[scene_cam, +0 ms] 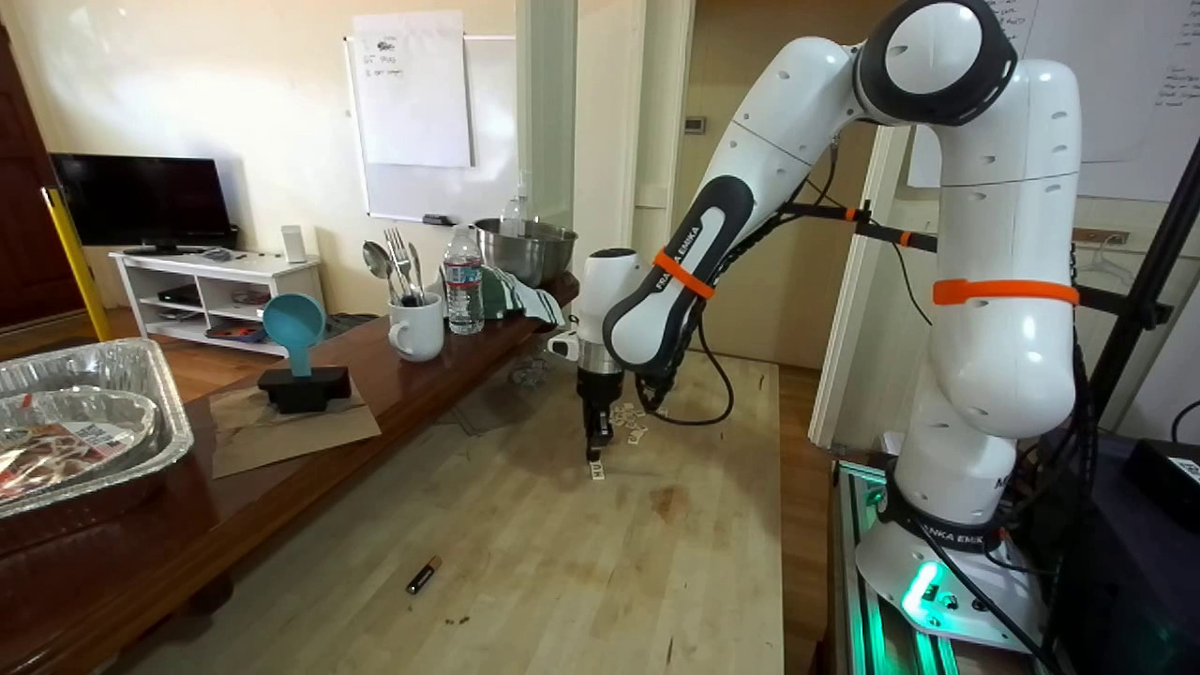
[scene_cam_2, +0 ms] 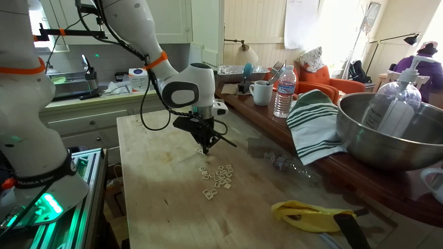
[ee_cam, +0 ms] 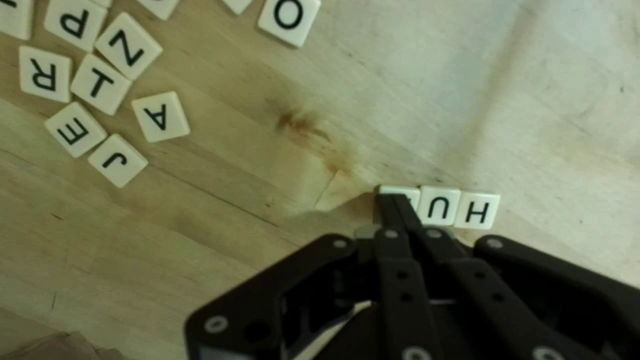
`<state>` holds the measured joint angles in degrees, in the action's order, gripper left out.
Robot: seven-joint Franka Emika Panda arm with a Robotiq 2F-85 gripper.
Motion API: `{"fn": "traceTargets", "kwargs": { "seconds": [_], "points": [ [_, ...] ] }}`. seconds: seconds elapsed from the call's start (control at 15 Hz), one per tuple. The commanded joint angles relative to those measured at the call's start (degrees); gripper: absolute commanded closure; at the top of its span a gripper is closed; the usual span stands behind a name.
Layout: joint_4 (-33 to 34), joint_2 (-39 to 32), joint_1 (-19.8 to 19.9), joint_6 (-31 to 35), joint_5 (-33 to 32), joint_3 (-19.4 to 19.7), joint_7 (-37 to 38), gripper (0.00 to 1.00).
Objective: Create the word 'Hum'.
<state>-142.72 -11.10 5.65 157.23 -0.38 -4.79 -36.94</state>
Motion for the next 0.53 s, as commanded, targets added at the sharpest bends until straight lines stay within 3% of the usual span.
{"fn": "traceTargets", "kwargs": {
  "seconds": [0.0,0.47],
  "points": [
    [-2.26,2.28,-0.22,1.30,1.34,-0.54,0.54,1.00],
    [-4.15,5.35,-0.89,0.37,2.87,-1.22,-0.94,1.00]
  ]
}}
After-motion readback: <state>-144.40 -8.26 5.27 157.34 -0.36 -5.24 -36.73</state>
